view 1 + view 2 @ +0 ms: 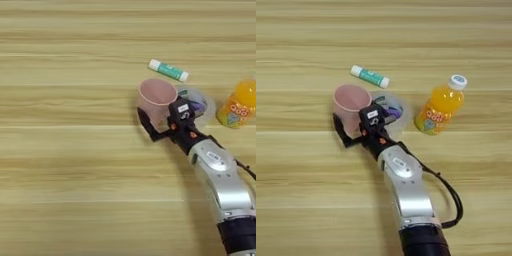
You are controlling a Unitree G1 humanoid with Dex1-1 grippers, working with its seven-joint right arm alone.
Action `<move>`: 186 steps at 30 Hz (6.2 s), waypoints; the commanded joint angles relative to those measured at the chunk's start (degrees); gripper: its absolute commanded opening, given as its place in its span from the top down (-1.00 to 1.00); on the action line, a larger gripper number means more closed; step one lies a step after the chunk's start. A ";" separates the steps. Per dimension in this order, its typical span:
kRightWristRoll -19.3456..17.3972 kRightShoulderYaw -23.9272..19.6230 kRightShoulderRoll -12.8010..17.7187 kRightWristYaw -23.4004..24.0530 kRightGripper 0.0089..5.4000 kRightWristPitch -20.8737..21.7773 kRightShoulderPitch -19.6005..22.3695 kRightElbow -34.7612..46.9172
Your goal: Move the objects on the table
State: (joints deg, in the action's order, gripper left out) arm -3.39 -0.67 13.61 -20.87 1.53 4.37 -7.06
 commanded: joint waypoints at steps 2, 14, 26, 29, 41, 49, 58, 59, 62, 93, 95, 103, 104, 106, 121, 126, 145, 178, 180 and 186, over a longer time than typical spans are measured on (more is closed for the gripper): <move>0.03 -0.78 0.52 0.75 -0.99 2.10 4.91 -0.12; -0.82 -0.11 -0.83 0.06 -0.91 2.03 5.71 -1.97; -1.37 0.86 -1.55 -1.58 -0.45 1.86 4.70 -1.02; -1.17 0.85 -1.56 -1.56 -0.32 1.96 4.72 -1.30; -0.55 2.55 -1.96 -2.75 0.23 2.32 3.96 -0.31; -2.05 4.96 -2.87 -5.65 0.58 -0.20 2.26 1.51; -2.84 6.99 -3.24 -7.32 0.26 -2.24 0.38 3.82; -2.84 7.25 -3.27 -7.46 0.20 -2.46 0.04 4.30; -2.71 8.04 -3.05 -7.59 0.05 -3.42 -1.29 5.60; -2.92 3.00 8.44 -13.35 -0.99 -18.00 -1.17 20.81; -3.86 3.36 8.36 -14.51 -0.99 -19.83 -1.35 21.53; -4.94 5.78 9.74 -17.71 -0.99 -25.83 -2.31 23.19; -5.16 6.38 10.09 -18.31 -0.99 -26.99 -2.47 23.27; -5.60 7.53 10.49 -19.23 -0.99 -28.63 -2.82 23.91; -14.97 10.19 9.13 -22.69 -0.99 -39.85 -1.74 30.60; -15.37 10.85 7.84 -22.43 -0.99 -39.72 -0.56 30.79; -15.92 15.23 3.54 -21.76 -0.99 -40.04 3.75 30.56; -3.04 13.58 -2.70 -8.44 -0.99 -14.27 7.23 27.54; -1.54 12.55 -3.26 -6.19 -0.99 -11.76 7.91 26.60; -0.02 10.13 -4.61 -2.52 -0.99 -7.64 9.55 23.35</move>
State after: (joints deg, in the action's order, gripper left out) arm -3.56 11.05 9.63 -25.21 -9.06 9.42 15.50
